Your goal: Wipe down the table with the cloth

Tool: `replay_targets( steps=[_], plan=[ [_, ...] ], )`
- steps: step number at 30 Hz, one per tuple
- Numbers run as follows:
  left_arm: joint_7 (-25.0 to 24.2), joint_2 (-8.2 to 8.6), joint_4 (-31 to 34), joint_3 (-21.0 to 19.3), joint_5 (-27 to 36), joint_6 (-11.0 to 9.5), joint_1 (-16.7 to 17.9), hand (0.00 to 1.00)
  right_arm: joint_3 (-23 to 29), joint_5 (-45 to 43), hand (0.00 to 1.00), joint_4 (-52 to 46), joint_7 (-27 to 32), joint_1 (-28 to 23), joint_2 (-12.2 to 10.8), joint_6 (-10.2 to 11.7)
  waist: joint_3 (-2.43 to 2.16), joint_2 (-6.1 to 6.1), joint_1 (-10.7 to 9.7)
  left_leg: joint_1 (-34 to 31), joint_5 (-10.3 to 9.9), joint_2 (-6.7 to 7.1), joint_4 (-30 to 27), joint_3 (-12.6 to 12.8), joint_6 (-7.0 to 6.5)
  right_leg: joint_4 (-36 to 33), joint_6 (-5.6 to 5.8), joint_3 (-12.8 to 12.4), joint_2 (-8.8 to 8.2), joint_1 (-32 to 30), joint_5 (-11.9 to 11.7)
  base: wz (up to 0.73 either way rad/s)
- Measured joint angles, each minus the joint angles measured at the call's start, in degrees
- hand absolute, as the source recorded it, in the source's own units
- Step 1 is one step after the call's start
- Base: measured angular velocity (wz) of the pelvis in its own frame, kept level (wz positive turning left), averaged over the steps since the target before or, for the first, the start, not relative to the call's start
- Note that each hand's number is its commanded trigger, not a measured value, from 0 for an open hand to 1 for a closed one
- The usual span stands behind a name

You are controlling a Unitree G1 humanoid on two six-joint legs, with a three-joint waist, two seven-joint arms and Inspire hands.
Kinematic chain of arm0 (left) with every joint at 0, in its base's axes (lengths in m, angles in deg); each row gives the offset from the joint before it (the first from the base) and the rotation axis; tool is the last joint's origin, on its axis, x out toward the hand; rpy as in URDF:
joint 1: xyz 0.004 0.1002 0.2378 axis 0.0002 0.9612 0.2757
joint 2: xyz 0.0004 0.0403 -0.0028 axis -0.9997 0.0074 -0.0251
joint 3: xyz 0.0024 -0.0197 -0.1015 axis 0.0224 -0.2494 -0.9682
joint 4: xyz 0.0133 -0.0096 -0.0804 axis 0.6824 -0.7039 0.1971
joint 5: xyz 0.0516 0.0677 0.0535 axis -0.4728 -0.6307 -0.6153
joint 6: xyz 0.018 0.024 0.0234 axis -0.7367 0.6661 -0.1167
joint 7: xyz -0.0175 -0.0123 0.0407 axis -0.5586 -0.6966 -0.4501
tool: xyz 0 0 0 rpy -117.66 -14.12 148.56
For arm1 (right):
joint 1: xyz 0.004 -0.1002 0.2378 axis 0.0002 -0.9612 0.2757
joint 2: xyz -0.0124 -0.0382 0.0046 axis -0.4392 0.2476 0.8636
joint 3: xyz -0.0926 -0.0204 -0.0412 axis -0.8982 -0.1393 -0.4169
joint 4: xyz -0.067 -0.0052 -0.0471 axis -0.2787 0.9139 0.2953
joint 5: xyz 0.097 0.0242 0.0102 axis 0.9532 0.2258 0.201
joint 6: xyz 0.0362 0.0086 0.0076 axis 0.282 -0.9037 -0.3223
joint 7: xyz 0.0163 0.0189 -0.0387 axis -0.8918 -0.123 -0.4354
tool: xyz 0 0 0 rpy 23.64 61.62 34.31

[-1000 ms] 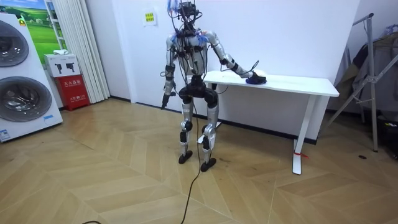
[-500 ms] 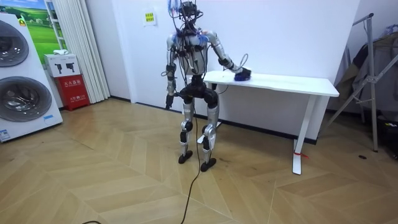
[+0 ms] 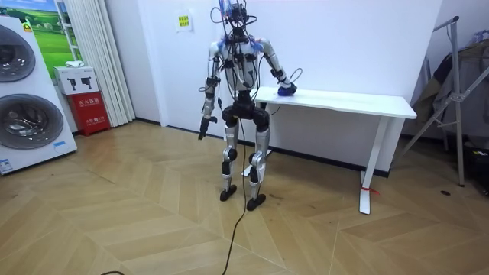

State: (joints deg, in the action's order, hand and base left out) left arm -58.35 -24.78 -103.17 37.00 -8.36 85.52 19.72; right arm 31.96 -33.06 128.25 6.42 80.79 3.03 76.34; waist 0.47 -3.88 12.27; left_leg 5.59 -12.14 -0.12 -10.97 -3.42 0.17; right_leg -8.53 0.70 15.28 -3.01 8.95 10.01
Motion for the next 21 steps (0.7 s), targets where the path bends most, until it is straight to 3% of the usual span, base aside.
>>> replay_targets(
  steps=[1, 4, 7, 8, 15, 18, 21],
  plan=[
    [-0.02, -0.01, 0.25, -0.18, -0.28, -0.40, 0.29, 0.00, 2.29, -0.03, 1.00, 0.00, 0.22, -1.44, 0.01, 0.59, -0.42, 0.10, -1.24, -0.12, 0.01, 0.19, -0.01, -0.02, -0.02, -0.04, 0.01, 0.56, -0.23, 0.20, 0.00, 0.21],
    [-0.02, 0.03, 0.26, -1.87, -0.51, -0.98, 1.12, 0.00, 9.18, 1.57, 1.00, 1.69, 1.13, -4.93, 0.10, 2.66, -1.02, 0.07, -3.50, 0.15, 0.25, 0.81, -0.05, 0.16, -0.42, -0.11, 0.29, 0.58, -0.89, 0.60, 0.16, 0.11],
    [0.27, -0.06, 0.27, -5.71, -1.25, -0.94, 2.02, 0.00, 14.48, 5.60, 1.00, 3.26, 3.55, -9.60, 0.74, 3.63, -1.20, -0.12, -5.45, 1.54, 0.10, 0.96, -0.06, 0.56, -0.67, -0.13, 0.45, -0.26, -1.11, 2.00, 0.22, 0.00],
    [0.44, -0.16, 0.26, -6.92, -1.12, -0.93, 2.41, 0.00, 16.36, 6.70, 1.00, 4.09, 4.03, -11.06, 1.31, 3.74, -1.32, -0.21, -6.09, 1.91, -0.28, 0.79, 0.08, 1.41, -1.30, -0.19, 0.77, -0.44, -1.06, 2.23, 0.42, -0.15],
    [1.20, -0.05, 0.09, -8.81, -1.52, -0.39, 2.89, 0.00, 24.46, 7.92, 1.00, 9.63, 7.76, -20.11, 6.42, 4.05, -1.61, -0.37, -8.73, 1.95, -1.14, 0.76, -1.39, 1.77, -1.66, -0.32, 1.23, -0.86, -1.06, 3.18, 0.33, -0.09],
    [1.29, 0.32, 0.09, -8.74, -1.48, 0.34, 3.54, 0.00, 24.64, 8.96, 1.00, 9.70, 9.20, -21.61, 6.82, 2.89, -1.66, -0.41, -8.95, 2.20, -1.16, 0.67, -1.81, 2.25, -1.61, -0.30, 1.28, -0.94, -0.97, 3.38, 0.30, -0.13],
    [1.37, 0.51, 0.02, -7.04, -1.04, 0.43, 2.40, 0.00, 22.58, 8.77, 1.00, 7.80, 9.44, -19.23, 6.23, -1.55, -1.66, -0.29, -7.71, 2.59, -1.07, 0.19, -1.69, 3.59, -1.41, -0.43, 1.12, -1.75, -0.68, 3.04, 0.12, -0.26]
  ],
)
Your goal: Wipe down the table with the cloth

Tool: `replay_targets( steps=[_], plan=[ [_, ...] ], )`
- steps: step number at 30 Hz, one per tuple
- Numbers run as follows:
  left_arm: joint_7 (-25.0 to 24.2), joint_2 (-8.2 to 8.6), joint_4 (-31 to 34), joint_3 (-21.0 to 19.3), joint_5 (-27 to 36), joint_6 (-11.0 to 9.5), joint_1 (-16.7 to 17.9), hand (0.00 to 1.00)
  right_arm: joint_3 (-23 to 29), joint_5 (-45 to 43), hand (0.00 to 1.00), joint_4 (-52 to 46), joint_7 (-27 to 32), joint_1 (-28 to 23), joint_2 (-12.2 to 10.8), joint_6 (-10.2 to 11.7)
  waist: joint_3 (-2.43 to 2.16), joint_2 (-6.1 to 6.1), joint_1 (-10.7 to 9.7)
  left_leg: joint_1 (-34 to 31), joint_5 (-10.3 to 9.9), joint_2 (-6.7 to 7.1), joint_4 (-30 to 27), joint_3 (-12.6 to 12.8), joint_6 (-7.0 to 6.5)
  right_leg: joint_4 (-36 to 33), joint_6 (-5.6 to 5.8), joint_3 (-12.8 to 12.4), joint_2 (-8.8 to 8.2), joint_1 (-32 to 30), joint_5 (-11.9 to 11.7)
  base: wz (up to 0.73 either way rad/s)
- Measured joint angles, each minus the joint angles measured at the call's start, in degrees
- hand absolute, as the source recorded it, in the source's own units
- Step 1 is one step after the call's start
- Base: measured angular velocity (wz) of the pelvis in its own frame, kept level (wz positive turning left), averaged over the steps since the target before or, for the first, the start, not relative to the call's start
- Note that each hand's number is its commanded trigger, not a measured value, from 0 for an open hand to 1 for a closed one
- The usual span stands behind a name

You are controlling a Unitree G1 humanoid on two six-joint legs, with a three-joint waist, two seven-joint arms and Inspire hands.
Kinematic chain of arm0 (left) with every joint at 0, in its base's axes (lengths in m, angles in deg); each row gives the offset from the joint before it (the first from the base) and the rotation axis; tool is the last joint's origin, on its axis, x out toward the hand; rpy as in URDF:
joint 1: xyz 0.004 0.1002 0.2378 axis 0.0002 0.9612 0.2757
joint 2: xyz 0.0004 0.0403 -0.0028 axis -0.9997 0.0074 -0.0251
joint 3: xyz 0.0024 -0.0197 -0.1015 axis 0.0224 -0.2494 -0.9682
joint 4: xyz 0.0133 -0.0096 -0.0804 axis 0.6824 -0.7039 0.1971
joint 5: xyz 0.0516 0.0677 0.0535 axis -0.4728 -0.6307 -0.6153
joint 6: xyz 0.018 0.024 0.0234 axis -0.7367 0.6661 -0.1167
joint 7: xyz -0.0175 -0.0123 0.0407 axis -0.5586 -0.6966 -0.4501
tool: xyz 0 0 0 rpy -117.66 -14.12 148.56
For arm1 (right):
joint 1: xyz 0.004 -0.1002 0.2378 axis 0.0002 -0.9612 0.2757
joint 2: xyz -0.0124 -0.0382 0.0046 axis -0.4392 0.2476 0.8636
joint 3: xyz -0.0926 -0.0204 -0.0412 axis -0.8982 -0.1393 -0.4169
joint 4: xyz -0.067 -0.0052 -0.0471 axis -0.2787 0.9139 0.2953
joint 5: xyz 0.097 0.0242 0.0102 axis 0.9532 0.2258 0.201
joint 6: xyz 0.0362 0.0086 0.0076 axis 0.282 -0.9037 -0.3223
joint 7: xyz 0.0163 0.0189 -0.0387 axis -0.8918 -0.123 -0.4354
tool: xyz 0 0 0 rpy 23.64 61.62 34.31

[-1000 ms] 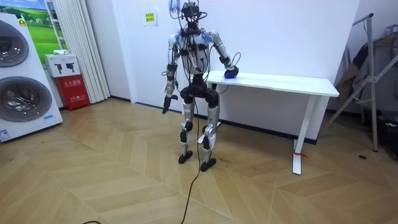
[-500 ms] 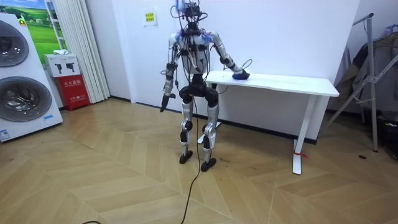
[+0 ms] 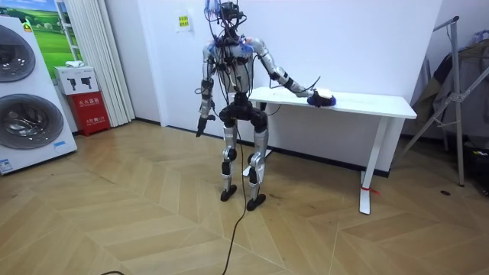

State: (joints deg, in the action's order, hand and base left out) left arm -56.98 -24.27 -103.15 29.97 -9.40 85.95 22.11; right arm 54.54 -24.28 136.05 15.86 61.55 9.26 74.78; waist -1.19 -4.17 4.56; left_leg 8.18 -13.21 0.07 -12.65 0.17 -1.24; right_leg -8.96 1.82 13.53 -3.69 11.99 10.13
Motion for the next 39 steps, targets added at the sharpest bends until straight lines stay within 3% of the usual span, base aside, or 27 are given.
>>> replay_targets(
  steps=[2, 3, 5, 6, 7, 8, 10, 13, 15, 17, 19, 21, 22, 23, 24, 26, 27, 28, 29, 31, 33, 35, 36, 37, 38, 39],
  plan=[
    [0.10, 0.11, -0.05, 2.19, -0.13, -0.02, -0.54, 0.00, -3.71, -0.63, 1.00, -0.51, 0.18, 2.92, -0.37, -4.11, 0.09, 0.05, 1.35, 0.30, 0.00, -0.74, 0.06, 1.46, 0.33, -0.06, -0.49, -1.78, 0.80, -0.44, -0.41, -0.38],
    [0.09, 0.22, -0.05, 2.57, -0.20, -0.02, -0.68, 0.00, -5.00, -0.82, 1.00, -0.87, 0.19, 3.53, -0.56, -5.08, 0.08, 0.10, 2.06, 0.43, 0.00, -0.91, 0.22, 1.88, 0.44, -0.23, -0.68, -2.41, 1.00, -0.83, -0.54, -0.59],
    [-0.27, 0.24, -0.14, 3.77, -0.24, -0.18, -1.12, 0.00, -11.46, -4.70, 1.00, -5.53, -2.25, 6.56, -1.96, -8.34, 0.52, -0.14, 4.58, -0.11, 0.17, -1.18, 0.52, 2.06, 0.62, -1.33, -1.53, -4.28, 1.88, -3.08, -1.07, -0.78],
    [-0.36, 0.21, -0.30, 3.95, -0.13, -0.17, -1.07, 0.00, -13.44, -6.33, 1.00, -6.80, -3.29, 7.93, -2.49, -8.79, 0.56, -0.01, 5.18, -0.37, 0.20, -1.19, 0.56, 1.88, 0.65, -1.58, -1.77, -4.80, 2.19, -3.83, -1.23, -0.71],
    [-0.50, -0.13, -0.76, 4.70, 0.07, -0.09, -1.35, 0.00, -18.29, -9.21, 1.00, -9.47, -5.65, 11.04, -3.91, -9.44, 0.82, -0.06, 5.71, -0.85, 0.43, -1.19, 0.65, 1.31, 0.65, -1.75, -2.13, -5.05, 2.59, -4.86, -1.47, -0.40],
    [-0.78, -0.50, -1.14, 5.89, 0.13, -0.08, -2.02, 0.00, -23.20, -10.93, 1.00, -12.94, -7.84, 13.33, -4.92, -9.35, 1.47, -0.29, 6.05, -1.03, 0.82, -1.25, 0.99, 1.05, 0.80, -1.66, -2.37, -4.98, 2.80, -5.21, -1.61, -0.16],
    [-1.69, -0.45, -0.64, 7.67, 0.07, -0.10, -3.10, 0.00, -27.39, -11.92, 1.00, -16.39, -10.34, 16.29, -6.09, -7.79, 2.28, -0.35, 7.06, -1.87, 1.08, -1.26, 0.97, 0.11, 0.96, -1.54, -2.52, -4.20, 2.80, -6.09, -1.58, 0.23],
    [-2.05, -0.42, 0.34, 8.43, 0.18, -0.16, -2.87, 0.00, -30.28, -11.57, 1.00, -16.47, -11.80, 19.49, -7.13, -5.08, 2.16, -0.64, 10.59, -2.37, 1.42, -1.14, 0.90, -1.00, 0.95, -1.64, -2.55, -2.53, 2.48, -6.44, -1.08, 0.35],
    [-2.04, -0.48, 0.33, 8.49, 0.23, -0.10, -1.72, 0.00, -30.13, -11.40, 1.00, -14.27, -11.63, 19.18, -7.71, -4.18, 2.08, -0.52, 10.45, -2.45, 1.45, -1.15, 0.57, -0.83, 0.92, -2.71, -2.26, -1.23, 1.67, -6.19, -0.76, 0.55],
    [-1.98, -0.57, 0.36, 7.87, 0.07, -0.07, 0.24, 0.00, -26.65, -8.43, 1.00, -13.11, -9.04, 15.60, -7.89, -0.81, 2.25, -0.05, 9.46, -2.32, 1.45, -1.51, -0.55, 0.76, 0.89, -5.35, -1.37, 0.92, 0.52, -6.31, -0.09, 0.40],
    [-1.93, -0.65, 0.21, 6.16, -0.06, -0.30, 0.36, 0.00, -23.11, -6.76, 1.00, -10.55, -6.40, 13.15, -8.45, 1.98, 2.19, 0.01, 9.14, -1.85, 1.43, -1.67, -1.50, 3.56, 0.85, -7.32, -1.32, 1.05, -0.29, -6.34, -0.02, 0.05],
    [-1.75, -0.86, -0.46, 3.62, -0.10, -1.71, -0.11, 0.00, -19.33, -4.31, 1.00, -8.16, -4.66, 11.75, -8.66, 3.12, 1.60, 0.69, 7.92, -2.18, 0.91, -2.93, -1.39, 5.70, -0.01, -9.35, 1.23, 0.85, -0.43, -6.72, 0.36, -0.08],
    [-1.61, -1.19, -1.08, 2.07, -0.14, -2.77, -0.99, 0.00, -15.90, -2.06, 1.00, -6.68, -2.72, 10.48, -8.37, 3.22, 1.07, 1.29, 7.57, -2.82, -0.45, -3.94, -1.92, 9.21, -1.02, -16.40, 2.36, 2.96, -3.63, -8.45, 1.92, 0.16],
    [-1.32, -2.00, -0.56, 0.96, -0.16, -3.64, -2.04, 0.00, -13.06, 0.52, 1.00, -4.56, -0.19, 8.87, -8.07, 3.22, 0.81, 0.84, 6.50, -3.47, -0.66, -4.34, -2.77, 11.76, -1.07, -22.59, 3.04, 4.32, -8.78, -9.10, 3.02, 0.28],
    [-1.22, -2.32, -0.10, 0.43, -0.26, -4.13, -2.49, 0.00, -11.74, 1.77, 1.00, -3.59, 0.87, 7.91, -7.61, 3.19, 0.79, 0.86, 6.25, -3.48, -0.86, -4.77, -2.81, 12.52, -0.93, -25.00, 3.19, 4.40, -11.21, -9.11, 2.97, 0.40],
    [-0.72, -3.79, 0.51, -2.03, -0.57, -6.39, -3.12, 0.00, -8.96, 5.28, 1.00, -0.65, 3.23, 4.61, -6.10, 3.13, 0.74, 0.87, 6.57, -3.89, -1.86, -8.41, -4.45, 17.76, 0.60, -26.26, 3.56, 2.94, -17.70, -9.24, 2.36, -0.11],
    [-0.25, -4.23, 0.28, -2.48, -0.54, -6.36, -3.34, 0.00, -8.89, 5.84, 1.00, 0.20, 3.61, 4.26, -5.94, 3.13, 0.72, 0.89, 6.65, -4.28, -2.37, -9.48, -5.60, 18.01, 1.14, -24.91, 3.92, 2.40, -18.52, -9.21, 1.96, -0.43],
    [0.32, -5.43, -0.25, -2.95, -0.51, -6.33, -3.88, 0.00, -8.69, 6.64, 1.00, 0.89, 4.23, 3.18, -5.91, 3.13, 0.70, 0.87, 6.56, -5.75, -3.59, -12.02, -8.63, 17.84, 2.39, -21.61, 4.26, 2.09, -19.32, -8.88, 0.96, -0.23],
    [0.92, -6.65, -0.25, -2.86, -0.31, -6.36, -3.94, 0.00, -8.23, 6.69, 1.00, 0.67, 4.31, 2.06, -6.09, 3.12, 0.64, 0.77, 5.96, -7.98, -4.58, -14.71, -12.01, 16.34, 3.67, -17.58, 4.55, 2.69, -19.25, -8.10, -0.46, -0.07],
    [1.07, -7.51, -0.45, -2.73, 0.18, -6.33, -4.99, 0.00, -7.22, 6.37, 1.00, -0.09, 4.18, 1.05, -6.32, 3.06, 0.46, -0.12, 4.46, -11.44, -4.86, -17.06, -15.34, 13.43, 5.46, -11.75, 5.03, 4.56, -19.23, -7.07, -3.08, 0.27],
    [1.17, -7.58, -0.45, -2.43, 0.69, -6.33, -5.43, 0.00, -7.21, 5.14, 1.00, -1.16, 3.92, 1.27, -6.32, 2.73, 0.43, -0.86, 4.41, -12.33, -4.16, -19.03, -16.43, 12.82, 7.57, -7.72, 5.35, 5.64, -18.89, -6.57, -6.10, 0.07],
    [1.18, -7.17, -0.54, -0.43, 4.80, -6.42, -5.98, 0.00, -10.17, 1.42, 1.00, -5.12, 2.20, 3.46, -6.65, 1.09, 0.54, -1.03, 5.12, -12.02, -2.17, -22.76, -16.22, 12.46, 11.73, -6.74, 5.52, 5.47, -15.12, -7.55, -7.44, -0.26],
    [1.17, -7.03, -0.52, -0.45, 5.33, -6.37, -6.21, 0.00, -11.28, 0.37, 1.00, -6.60, 1.53, 4.78, -6.86, 0.28, 0.64, -1.21, 5.52, -11.87, -1.51, -23.64, -16.06, 12.60, 12.93, -8.33, 5.23, 5.51, -14.08, -8.69, -7.66, -0.55],
    [1.14, -6.20, -0.65, -0.15, 6.01, -6.34, -6.58, 0.00, -14.03, -2.93, 1.00, -9.81, -0.45, 7.93, -6.95, -2.03, 0.53, -0.47, 6.63, -11.48, -0.65, -25.88, -15.70, 13.05, 14.47, -12.30, 10.11, 7.54, -12.74, -10.91, -3.05, -0.73],
    [1.02, -4.81, -1.12, 0.55, 6.20, -6.30, -7.18, 0.00, -16.89, -8.07, 1.00, -13.95, -3.11, 10.34, -7.40, -4.49, 0.68, -0.21, 7.80, -10.97, 0.64, -27.52, -13.70, 12.10, 11.86, -17.71, 6.47, 7.87, -11.25, -14.48, 0.70, -0.72],
    [0.97, -4.09, -1.24, 0.86, 6.33, -6.31, -7.29, 0.00, -18.22, -10.74, 1.00, -16.40, -4.14, 11.37, -7.83, -5.34, 0.73, -0.06, 8.26, -11.11, 1.41, -27.26, -13.07, 11.70, 10.81, -19.67, 5.30, 7.70, -11.14, -16.19, 1.95, -0.43]
  ],
)
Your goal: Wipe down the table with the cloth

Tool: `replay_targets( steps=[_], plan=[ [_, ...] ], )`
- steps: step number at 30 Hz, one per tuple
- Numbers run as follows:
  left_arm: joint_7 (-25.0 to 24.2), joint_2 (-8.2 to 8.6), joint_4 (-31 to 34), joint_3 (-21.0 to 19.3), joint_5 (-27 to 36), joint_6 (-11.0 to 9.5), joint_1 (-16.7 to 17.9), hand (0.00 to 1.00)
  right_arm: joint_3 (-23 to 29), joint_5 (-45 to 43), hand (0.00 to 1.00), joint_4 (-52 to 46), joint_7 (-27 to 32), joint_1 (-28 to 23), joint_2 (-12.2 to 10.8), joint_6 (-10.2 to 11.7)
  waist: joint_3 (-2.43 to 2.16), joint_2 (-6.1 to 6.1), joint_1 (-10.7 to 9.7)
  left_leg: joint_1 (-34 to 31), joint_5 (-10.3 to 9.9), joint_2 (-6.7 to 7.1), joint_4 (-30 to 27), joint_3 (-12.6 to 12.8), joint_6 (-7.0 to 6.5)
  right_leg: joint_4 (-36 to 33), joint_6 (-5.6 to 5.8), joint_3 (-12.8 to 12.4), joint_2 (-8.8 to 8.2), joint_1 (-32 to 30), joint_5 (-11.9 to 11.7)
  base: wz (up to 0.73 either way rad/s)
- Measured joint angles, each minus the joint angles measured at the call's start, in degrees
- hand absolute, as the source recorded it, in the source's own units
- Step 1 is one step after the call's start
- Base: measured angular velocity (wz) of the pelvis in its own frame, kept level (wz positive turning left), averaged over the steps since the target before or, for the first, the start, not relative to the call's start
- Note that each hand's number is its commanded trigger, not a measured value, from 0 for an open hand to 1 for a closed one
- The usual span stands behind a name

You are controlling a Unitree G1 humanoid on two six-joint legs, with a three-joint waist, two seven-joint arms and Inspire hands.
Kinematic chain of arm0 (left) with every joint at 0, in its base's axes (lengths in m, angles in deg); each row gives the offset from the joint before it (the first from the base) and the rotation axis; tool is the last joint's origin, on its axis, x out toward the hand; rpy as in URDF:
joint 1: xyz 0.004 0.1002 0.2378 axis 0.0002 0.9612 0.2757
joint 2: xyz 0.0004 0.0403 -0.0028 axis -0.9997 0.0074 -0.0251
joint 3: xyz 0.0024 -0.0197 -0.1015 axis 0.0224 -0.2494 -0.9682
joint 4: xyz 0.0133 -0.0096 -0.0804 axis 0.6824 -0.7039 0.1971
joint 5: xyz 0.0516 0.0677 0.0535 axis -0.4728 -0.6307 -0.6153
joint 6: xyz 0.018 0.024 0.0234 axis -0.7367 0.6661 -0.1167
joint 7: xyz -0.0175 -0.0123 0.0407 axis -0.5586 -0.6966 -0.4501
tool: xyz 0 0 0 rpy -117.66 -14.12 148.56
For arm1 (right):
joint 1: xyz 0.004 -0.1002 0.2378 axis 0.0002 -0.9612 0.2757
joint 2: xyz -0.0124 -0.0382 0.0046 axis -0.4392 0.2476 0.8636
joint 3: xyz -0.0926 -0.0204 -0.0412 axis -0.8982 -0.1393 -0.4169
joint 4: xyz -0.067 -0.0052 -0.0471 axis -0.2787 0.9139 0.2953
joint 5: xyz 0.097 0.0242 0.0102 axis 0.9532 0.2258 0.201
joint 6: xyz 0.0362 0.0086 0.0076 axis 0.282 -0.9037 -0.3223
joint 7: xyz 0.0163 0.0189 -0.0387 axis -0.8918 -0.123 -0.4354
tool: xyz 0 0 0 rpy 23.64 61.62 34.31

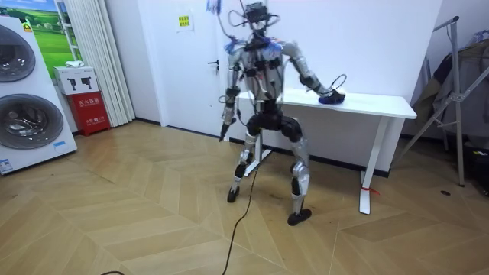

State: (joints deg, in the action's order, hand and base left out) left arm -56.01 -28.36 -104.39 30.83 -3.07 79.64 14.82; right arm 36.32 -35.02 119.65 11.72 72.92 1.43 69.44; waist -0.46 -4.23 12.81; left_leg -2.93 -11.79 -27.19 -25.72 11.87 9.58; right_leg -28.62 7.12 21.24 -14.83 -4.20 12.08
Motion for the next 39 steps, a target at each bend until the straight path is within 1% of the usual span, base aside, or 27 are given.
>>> replay_targets(
  steps=[1, 2, 3, 4, 5, 6, 7, 8, 10, 12, 14, 16, 17, 18, 19, 20, 23, 24, 26, 27, 28, 30, 32, 33, 35, 37, 39],
  plan=[
    [-0.06, 1.31, -0.07, 1.11, 0.09, 0.02, -0.11, 0.00, -3.11, -3.85, 1.00, -2.99, -1.90, 3.52, -0.70, -0.85, 0.45, 0.48, 0.06, -1.53, 0.22, 1.82, -1.31, -0.73, -0.39, -1.98, -1.61, -0.07, 0.60, -1.94, 1.46, -0.13],
    [-0.30, 1.69, -0.22, 1.71, 0.02, 0.06, -0.13, 0.00, -4.85, -5.78, 1.00, -3.79, -2.98, 5.61, -0.96, -1.04, 0.65, 0.58, 0.01, -2.62, 0.12, 3.15, -2.66, -1.29, -0.55, -2.26, -2.12, 0.10, 0.95, -2.55, 1.74, 0.13],
    [-1.24, 1.98, -0.64, 2.14, -0.47, 0.27, -0.33, 0.00, -7.19, -8.37, 1.00, -5.08, -5.09, 9.15, -1.05, -0.48, 1.13, 0.42, -0.19, -5.22, -0.25, 6.48, -5.34, -2.52, -1.18, -1.98, -2.74, 0.77, 1.49, -2.95, 1.95, 0.46],
    [-1.37, 1.95, -0.23, 2.19, -0.57, 0.42, -0.89, 0.00, -7.62, -9.10, 1.00, -6.50, -6.16, 11.07, -0.75, 0.30, 1.54, 0.20, 0.08, -6.58, -1.07, 10.39, -6.50, -3.58, -2.56, -1.05, -3.22, 1.06, 2.24, -2.79, 2.23, 0.68],
    [-1.34, 1.75, 0.78, 2.74, -0.20, 0.86, -0.01, 0.00, -8.26, -8.21, 1.00, -6.50, -6.25, 12.82, -0.56, 0.89, 1.50, 0.99, 0.44, -6.48, -1.83, 13.46, -5.86, -4.29, -3.28, 1.14, -3.41, 0.75, 3.73, -1.80, 2.19, 0.64],
    [-1.34, 1.50, 0.95, 3.03, 0.16, 1.25, 0.60, 0.00, -8.64, -7.36, 1.00, -6.50, -6.15, 13.17, -0.48, 1.02, 1.44, 1.06, 0.48, -6.11, -1.98, 14.93, -4.98, -4.32, -3.50, 2.44, -3.53, 0.64, 4.41, -1.12, 2.03, 0.51],
    [-1.39, 1.28, 0.95, 2.94, 0.44, 2.24, 1.42, 0.00, -8.70, -6.75, 1.00, -6.04, -6.13, 13.10, -0.25, 1.37, 1.48, 0.98, 1.18, -4.38, -2.15, 17.46, -1.84, -4.24, -4.05, 4.41, -3.84, -0.72, 5.44, -0.37, 1.56, 0.22],
    [-1.47, 1.30, 0.88, 2.38, 0.56, 2.96, 2.51, 0.00, -8.63, -6.75, 1.00, -4.36, -6.16, 12.88, 0.00, 1.90, 1.40, 0.60, 2.36, -2.22, -1.57, 18.40, 1.67, -4.30, -4.63, 5.84, -3.99, -1.49, 6.09, 0.06, 1.09, 0.00],
    [-1.74, 1.79, 0.80, 0.99, 0.58, 4.08, 4.75, 0.00, -8.26, -6.35, 1.00, -1.03, -6.20, 11.15, 0.84, 2.51, 1.45, 1.08, 3.65, -0.20, -0.96, 18.93, 4.98, -4.23, -4.54, 7.76, -4.61, -2.40, 7.08, 0.65, -0.12, -0.26],
    [-2.05, 1.74, 0.74, -0.49, 0.67, 4.24, 6.30, 0.00, -5.49, -3.25, 1.00, 2.04, -5.34, 7.31, 2.01, 3.93, 1.36, 1.12, 3.45, 0.57, -0.49, 19.28, 7.16, -4.04, -4.62, 9.78, -4.40, -2.23, 7.29, 1.44, -0.92, -0.04],
    [-2.17, 1.97, -0.36, -2.29, 0.70, 4.03, 8.28, 0.00, 1.69, 0.10, 1.00, 3.32, -1.78, 2.79, 2.37, 7.46, 0.41, 1.12, 0.29, 1.15, -0.07, 20.36, 9.34, -4.68, -5.07, 11.46, -3.66, -2.15, 7.02, 2.58, -1.31, 0.21],
    [-2.14, 1.82, -0.83, -3.76, 0.57, 3.69, 8.61, 0.00, 5.77, 2.10, 1.00, 5.87, 0.00, 0.77, 3.45, 8.70, 0.33, 0.88, -1.26, 2.84, 0.11, 21.06, 11.08, -4.91, -5.29, 12.77, -3.09, -1.67, 6.69, 4.64, -1.47, 0.22],
    [-2.09, 1.57, -0.88, -5.09, 0.60, 3.62, 8.54, 0.00, 7.86, 2.85, 1.00, 8.77, 0.40, 0.30, 4.29, 9.33, 0.07, 0.23, -2.71, 3.43, 0.13, 21.54, 11.46, -5.48, -5.35, 13.43, -2.66, -0.79, 6.30, 5.66, -1.32, 0.30],
    [-2.05, 1.38, -0.87, -5.50, 0.46, 3.62, 8.52, 0.00, 9.15, 2.86, 1.00, 10.10, 0.37, 0.10, 4.53, 9.32, 0.02, 0.15, -3.45, 3.52, 0.15, 21.78, 11.52, -5.94, -5.37, 13.85, -2.47, -0.37, 6.15, 6.28, -1.26, 0.31],
    [-2.02, 1.23, -0.57, -6.20, 0.42, 3.56, 8.29, 0.00, 11.12, 2.91, 1.00, 12.04, 0.16, -0.46, 5.55, 9.14, -0.49, -0.65, -3.95, 4.05, 0.15, 21.95, 11.70, -6.00, -5.38, 14.27, -2.24, -0.22, 6.08, 7.16, -1.39, 0.17],
    [-2.00, 1.17, -0.05, -6.32, 0.42, 3.48, 8.36, 0.00, 11.47, 3.08, 1.00, 13.01, -0.17, -1.64, 6.77, 8.47, -0.49, -1.07, -3.95, 5.07, 0.14, 21.99, 12.22, -6.00, -5.39, 14.48, -2.12, -0.21, 6.12, 8.01, -1.49, 0.09],
    [-2.03, 1.20, 1.14, -5.12, 0.51, 3.57, 8.15, 0.00, 10.96, 3.06, 1.00, 12.90, -0.17, -2.08, 7.21, 5.73, -0.13, -1.55, -4.13, 6.71, 0.10, 21.99, 12.67, -6.35, -5.42, 15.19, -1.97, -0.19, 6.34, 9.74, -1.61, -0.16],
    [-2.03, 1.20, 1.46, -4.74, 0.53, 3.50, 7.97, 0.00, 10.46, 3.08, 1.00, 12.45, -0.17, -1.99, 7.21, 5.45, -0.12, -1.45, -3.91, 6.92, 0.10, 21.98, 12.86, -6.37, -5.42, 15.20, -1.97, -0.18, 6.36, 9.71, -1.61, -0.34],
    [-2.17, 1.36, 1.33, -3.58, 0.45, 3.09, 5.84, 0.00, 7.27, 1.74, 1.00, 11.82, -0.08, 0.89, 7.20, 3.31, 0.45, -0.59, -2.71, 7.41, 0.10, 21.87, 13.41, -6.43, -5.41, 15.11, -2.06, -0.49, 6.53, 9.21, -1.67, -0.33],
    [-2.17, 1.61, 1.24, -3.57, 0.35, 3.06, 5.26, 0.00, 6.37, 1.23, 1.00, 11.78, -0.26, 2.20, 7.22, 2.40, 0.48, -0.33, -2.38, 7.42, 0.10, 21.82, 13.63, -6.38, -5.41, 14.97, -2.18, -0.71, 6.58, 8.82, -1.74, -0.30],
    [-2.22, 1.97, 0.89, -2.79, 0.08, 2.89, 4.11, 0.00, 3.61, 0.01, 1.00, 11.37, -0.99, 5.16, 7.07, 0.42, 0.42, 0.02, -1.40, 7.40, 0.10, 21.70, 14.17, -6.41, -5.41, 14.74, -2.50, -1.07, 6.74, 8.00, -2.00, -0.35],
    [-2.54, 2.01, 0.88, -1.18, -0.74, 2.75, 2.84, 0.00, -2.17, -1.53, 1.00, 8.38, -2.38, 9.17, 5.59, -1.60, 0.91, 0.52, 0.78, 7.18, 0.11, 21.56, 14.33, -6.48, -5.40, 13.96, -2.88, -2.35, 7.03, 6.56, -2.36, -0.31],
    [-2.83, 2.16, 1.10, 0.30, -0.77, 2.76, 2.07, 0.00, -8.28, -4.86, 1.00, 4.32, -4.57, 13.72, 2.49, -1.04, 1.42, 0.79, 2.90, 6.31, 0.11, 21.66, 14.06, -7.48, -5.40, 14.11, -2.84, -2.14, 7.07, 6.08, -2.67, 0.07],
    [-2.90, 2.15, 1.09, 0.82, -0.75, 2.83, 1.98, 0.00, -9.38, -5.17, 1.00, 3.77, -5.05, 14.84, 1.76, -0.59, 1.58, 0.80, 3.75, 6.31, 0.10, 21.67, 14.07, -7.48, -5.40, 14.21, -2.83, -2.20, 7.07, 5.98, -2.70, 0.14],
    [-3.56, 2.17, 1.19, 0.92, -0.70, 3.02, 1.99, 0.00, -12.09, -5.71, 1.00, 0.53, -7.04, 17.38, 0.94, 1.38, 1.66, 0.41, 7.28, 5.36, 0.17, 21.91, 14.01, -8.53, -5.49, 15.01, -2.70, -2.02, 7.12, 5.35, -2.89, 0.19],
    [-3.57, 2.14, 1.21, 0.90, -0.57, 3.90, 2.76, 0.00, -13.45, -5.42, 1.00, 0.40, -7.26, 18.95, 0.92, 2.74, 1.58, 0.26, 8.50, 4.90, 0.36, 22.20, 14.10, -9.88, -5.68, 15.94, -2.39, -0.91, 7.05, 6.07, -3.12, 0.44],
    [-3.57, 2.12, 1.21, 0.86, -0.69, 4.34, 4.64, 0.00, -13.43, -6.05, 1.00, 0.74, -7.33, 18.74, 0.96, 3.31, 1.55, 0.21, 8.33, 4.95, 0.40, 22.46, 14.15, -11.60, -5.75, 16.23, -2.33, -0.23, 6.96, 7.18, -3.14, 0.52]
  ],
)
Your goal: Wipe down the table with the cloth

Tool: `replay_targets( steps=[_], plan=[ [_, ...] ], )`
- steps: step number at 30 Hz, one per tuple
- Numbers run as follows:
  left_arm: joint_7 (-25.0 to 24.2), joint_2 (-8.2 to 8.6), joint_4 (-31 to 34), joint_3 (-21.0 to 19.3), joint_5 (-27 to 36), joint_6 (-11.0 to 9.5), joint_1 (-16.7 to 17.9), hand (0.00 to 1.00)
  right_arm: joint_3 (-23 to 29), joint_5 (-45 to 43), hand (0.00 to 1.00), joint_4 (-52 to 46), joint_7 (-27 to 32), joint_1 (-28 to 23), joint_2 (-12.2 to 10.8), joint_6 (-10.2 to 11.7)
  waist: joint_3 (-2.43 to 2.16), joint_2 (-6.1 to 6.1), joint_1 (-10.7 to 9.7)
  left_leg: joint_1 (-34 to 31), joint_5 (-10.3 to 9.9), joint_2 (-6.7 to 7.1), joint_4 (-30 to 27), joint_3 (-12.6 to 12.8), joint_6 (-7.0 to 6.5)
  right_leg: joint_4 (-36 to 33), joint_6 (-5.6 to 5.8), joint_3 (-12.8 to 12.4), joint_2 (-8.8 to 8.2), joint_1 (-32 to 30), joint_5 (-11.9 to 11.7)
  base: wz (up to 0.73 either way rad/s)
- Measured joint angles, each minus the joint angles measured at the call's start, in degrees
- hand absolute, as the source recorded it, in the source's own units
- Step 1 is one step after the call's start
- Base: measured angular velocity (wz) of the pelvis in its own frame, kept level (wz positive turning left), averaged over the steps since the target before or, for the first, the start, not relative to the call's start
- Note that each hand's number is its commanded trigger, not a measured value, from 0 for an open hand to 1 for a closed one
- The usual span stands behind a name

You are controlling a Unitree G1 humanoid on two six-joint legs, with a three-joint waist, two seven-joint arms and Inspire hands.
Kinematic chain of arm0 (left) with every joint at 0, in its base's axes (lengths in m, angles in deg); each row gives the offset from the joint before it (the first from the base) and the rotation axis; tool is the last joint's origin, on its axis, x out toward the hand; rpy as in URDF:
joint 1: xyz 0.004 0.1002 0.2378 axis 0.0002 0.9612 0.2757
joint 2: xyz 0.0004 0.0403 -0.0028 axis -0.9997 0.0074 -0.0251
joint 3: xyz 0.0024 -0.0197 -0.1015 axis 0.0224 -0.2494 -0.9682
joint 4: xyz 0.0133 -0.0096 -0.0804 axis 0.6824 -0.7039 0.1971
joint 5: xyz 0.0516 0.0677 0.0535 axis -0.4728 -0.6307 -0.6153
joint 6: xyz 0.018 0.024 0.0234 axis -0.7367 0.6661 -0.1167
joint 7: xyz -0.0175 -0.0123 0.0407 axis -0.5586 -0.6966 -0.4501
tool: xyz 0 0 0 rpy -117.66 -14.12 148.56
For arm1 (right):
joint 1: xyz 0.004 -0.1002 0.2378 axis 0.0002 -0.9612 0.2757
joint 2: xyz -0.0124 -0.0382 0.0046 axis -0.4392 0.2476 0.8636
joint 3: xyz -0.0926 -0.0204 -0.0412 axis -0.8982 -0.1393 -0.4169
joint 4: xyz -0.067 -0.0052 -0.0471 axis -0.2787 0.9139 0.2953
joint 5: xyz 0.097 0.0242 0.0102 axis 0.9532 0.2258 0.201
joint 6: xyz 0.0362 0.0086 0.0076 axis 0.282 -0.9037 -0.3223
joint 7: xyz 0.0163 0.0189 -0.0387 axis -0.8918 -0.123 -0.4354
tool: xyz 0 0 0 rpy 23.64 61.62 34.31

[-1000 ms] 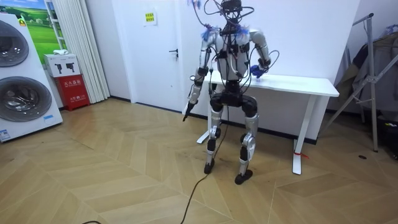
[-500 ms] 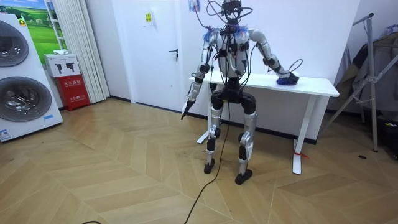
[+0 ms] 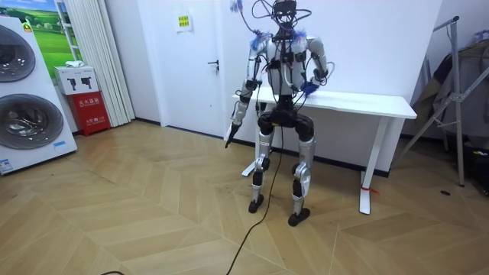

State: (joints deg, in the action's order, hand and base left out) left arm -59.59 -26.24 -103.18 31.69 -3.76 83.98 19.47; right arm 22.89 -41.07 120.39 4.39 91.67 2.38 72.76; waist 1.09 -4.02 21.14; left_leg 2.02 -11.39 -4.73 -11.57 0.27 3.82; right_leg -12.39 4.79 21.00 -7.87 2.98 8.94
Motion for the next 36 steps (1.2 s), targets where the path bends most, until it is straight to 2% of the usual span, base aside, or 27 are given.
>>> replay_targets(
  steps=[3, 4, 5, 6, 8, 10, 12, 13, 16, 18, 21, 22, 24, 26, 27, 29, 30, 32, 34, 36],
  plan=[
    [-0.36, 0.01, 0.06, -0.87, -0.02, 0.67, 2.26, 0.00, 2.30, -2.07, 1.00, 0.56, 0.07, -4.58, 0.08, 0.36, -0.09, -0.13, -0.85, 0.42, 0.02, 0.20, -0.04, -1.16, -0.03, 0.62, 0.02, 0.58, -0.04, 1.44, 0.01, 0.26],
    [-0.51, -0.04, 0.05, -1.60, -0.06, 0.65, 2.66, 0.00, 4.58, -1.62, 1.00, 1.58, 0.79, -7.73, 0.10, 1.68, -0.08, 0.04, -1.46, 1.03, 0.02, 0.36, 0.00, -1.24, -0.03, 1.15, 0.02, 0.80, -0.11, 2.44, 0.01, 0.22],
    [-0.69, -0.06, 0.06, -2.65, -0.07, 0.55, 3.37, 0.00, 7.49, -0.79, 1.00, 1.44, 2.30, -10.76, 0.22, 4.16, -0.33, 0.11, -3.37, 1.41, 0.02, 0.58, 0.07, -1.30, -0.04, 1.69, 0.05, 1.32, -0.21, 3.43, 0.03, 0.23],
    [-0.71, -0.10, 0.06, -3.23, -0.05, 0.55, 3.97, 0.00, 8.95, -0.32, 1.00, 1.47, 2.50, -12.12, 0.28, 4.76, -0.41, 0.20, -4.41, 1.74, 0.02, 0.61, 0.21, -1.28, -0.04, 1.79, 0.09, 1.30, -0.22, 3.85, 0.05, 0.17],
    [-0.43, -0.27, 0.16, -4.40, -0.03, 0.14, 4.60, 0.00, 14.50, 2.64, 1.00, 2.61, 3.53, -16.17, 0.78, 5.20, -1.04, 0.66, -7.16, 3.27, 0.02, 0.55, 0.79, -0.66, -0.04, 1.83, 0.12, 1.24, -0.22, 4.93, 0.07, -0.07],
    [-0.36, -0.39, 0.14, -5.01, -0.06, -0.80, 4.59, 0.00, 18.39, 5.68, 1.00, 5.07, 4.57, -18.85, 1.30, 5.89, -1.22, 0.75, -9.41, 4.98, 0.02, 0.54, 1.20, -0.33, -0.04, 1.79, 0.13, 1.21, -0.27, 6.45, 0.07, -0.05],
    [-0.14, -0.42, 0.72, -5.23, -0.15, -1.21, 4.55, 0.00, 21.17, 7.50, 1.00, 7.15, 5.73, -21.25, 1.82, 5.92, -1.64, 0.54, -10.23, 6.33, 0.01, 0.49, 1.47, 0.23, -0.04, 1.75, 0.14, 0.83, -0.27, 7.30, 0.08, -0.22],
    [-0.14, -0.30, 1.64, -5.22, -0.29, -1.35, 4.52, 0.00, 22.43, 8.35, 1.00, 7.68, 6.24, -22.19, 2.27, 5.87, -1.61, 0.43, -10.42, 6.75, 0.00, 0.40, 1.61, 0.72, -0.06, 1.83, 0.14, 0.89, -0.22, 7.57, 0.07, -0.30],
    [0.26, -0.35, 3.68, -4.53, -1.27, -1.46, 3.89, 0.00, 22.93, 9.83, 1.00, 9.01, 7.53, -23.29, 3.14, 5.76, -1.62, 0.48, -12.90, 7.37, -0.03, 0.40, 1.92, 0.84, -0.10, 1.86, 0.29, 1.09, -0.21, 8.07, 0.04, -0.09],
    [0.30, -0.36, 4.12, -3.76, -1.20, -1.85, 2.99, 0.00, 22.65, 9.99, 1.00, 9.00, 7.67, -22.92, 3.12, 5.42, -1.59, 0.71, -12.81, 7.44, -0.04, 0.39, 1.98, 1.16, -0.10, 1.86, 0.38, 0.99, -0.21, 8.00, 0.10, -0.17],
    [0.30, 0.13, 4.11, -1.94, -1.25, -1.60, 1.62, 0.00, 20.71, 9.95, 1.00, 9.11, 7.72, -19.58, 2.80, 1.80, -1.37, 1.33, -11.59, 7.15, -0.46, 0.30, 2.57, 1.43, -0.21, 1.79, 0.88, 0.22, -0.02, 6.91, 0.43, -0.22],
    [0.23, 0.28, 3.86, -0.93, -1.27, -1.43, 1.59, 0.00, 18.99, 9.89, 1.00, 8.69, 7.15, -18.03, 2.70, -0.42, -1.40, 1.71, -10.10, 7.00, -0.45, 0.20, 2.79, 1.48, -0.20, 1.57, 0.49, -0.49, 0.21, 6.18, 0.16, -0.34],
    [0.23, 0.57, 3.48, -0.73, -1.27, -0.42, 1.66, 0.00, 15.71, 8.87, 1.00, 6.85, 5.49, -16.38, 2.21, -3.19, -1.36, 1.77, -8.97, 6.39, -0.39, 0.13, 2.46, 1.06, -0.08, 1.26, 0.19, -0.60, 0.36, 5.50, -0.10, -0.22],
    [0.18, 1.01, 2.74, -0.45, -1.26, 0.75, 1.85, 0.00, 10.12, 7.34, 1.00, 4.96, 2.61, -11.43, -0.13, -5.40, -1.43, 1.83, -5.56, 5.38, -0.24, 0.07, 2.10, 1.05, -0.16, 0.47, -0.60, -2.66, 1.04, 3.01, -0.52, -0.40],
    [0.08, 1.04, 2.17, -0.10, -1.27, 1.14, 1.78, 0.00, 8.40, 7.05, 1.00, 4.86, 1.57, -9.69, -0.81, -5.66, -1.37, 1.80, -4.79, 5.11, -0.15, 0.07, 2.08, 0.96, -0.25, 0.42, -0.82, -2.84, 1.15, 2.48, -0.69, -0.28],
    [-0.92, 1.21, 2.06, 1.35, -1.27, 2.82, 1.72, 0.00, 4.76, 4.25, 1.00, 4.00, -1.62, -4.18, -4.06, -5.25, -0.68, 1.56, -3.52, 3.95, 0.20, 0.17, 1.89, -0.35, -0.26, 0.69, -0.93, -2.66, 1.35, 1.89, -0.94, 0.13],
    [-1.17, 1.30, 2.10, 1.40, -1.24, 2.96, 1.79, 0.00, 4.16, 3.71, 1.00, 3.96, -2.25, -3.17, -4.69, -5.20, -0.72, 1.48, -2.93, 3.67, 0.27, 0.23, 1.86, -0.64, -0.30, 0.77, -0.92, -2.46, 1.33, 1.88, -0.95, 0.28],
    [-1.25, 1.70, 2.13, 1.61, -1.14, 3.61, 2.13, 0.00, 3.52, 2.83, 1.00, 3.21, -3.80, -0.54, -6.36, -4.80, -0.88, 1.09, -0.46, 3.65, 0.57, 0.46, 1.85, -1.48, -0.40, 0.80, -0.79, -1.74, 1.09, 1.92, -0.86, 0.23],
    [-1.25, 1.90, 2.34, 1.72, -1.04, 3.96, 2.61, 0.00, 2.60, 3.10, 1.00, 2.33, -3.97, -0.34, -6.35, -4.28, -0.83, 1.01, -0.23, 3.59, 0.61, 0.55, 1.92, -2.42, -0.46, 0.81, -0.67, -0.24, 0.87, 2.12, -0.79, 0.34],
    [-1.23, 1.88, 2.34, 1.62, -0.97, 4.03, 3.03, 0.00, 2.62, 3.16, 1.00, 2.77, -3.94, -1.84, -6.02, -3.15, -0.84, 0.91, -1.10, 3.81, 0.61, 0.55, 1.89, -2.85, -0.47, 0.89, -0.59, 0.05, 0.84, 3.13, -0.74, 0.42]
  ],
)
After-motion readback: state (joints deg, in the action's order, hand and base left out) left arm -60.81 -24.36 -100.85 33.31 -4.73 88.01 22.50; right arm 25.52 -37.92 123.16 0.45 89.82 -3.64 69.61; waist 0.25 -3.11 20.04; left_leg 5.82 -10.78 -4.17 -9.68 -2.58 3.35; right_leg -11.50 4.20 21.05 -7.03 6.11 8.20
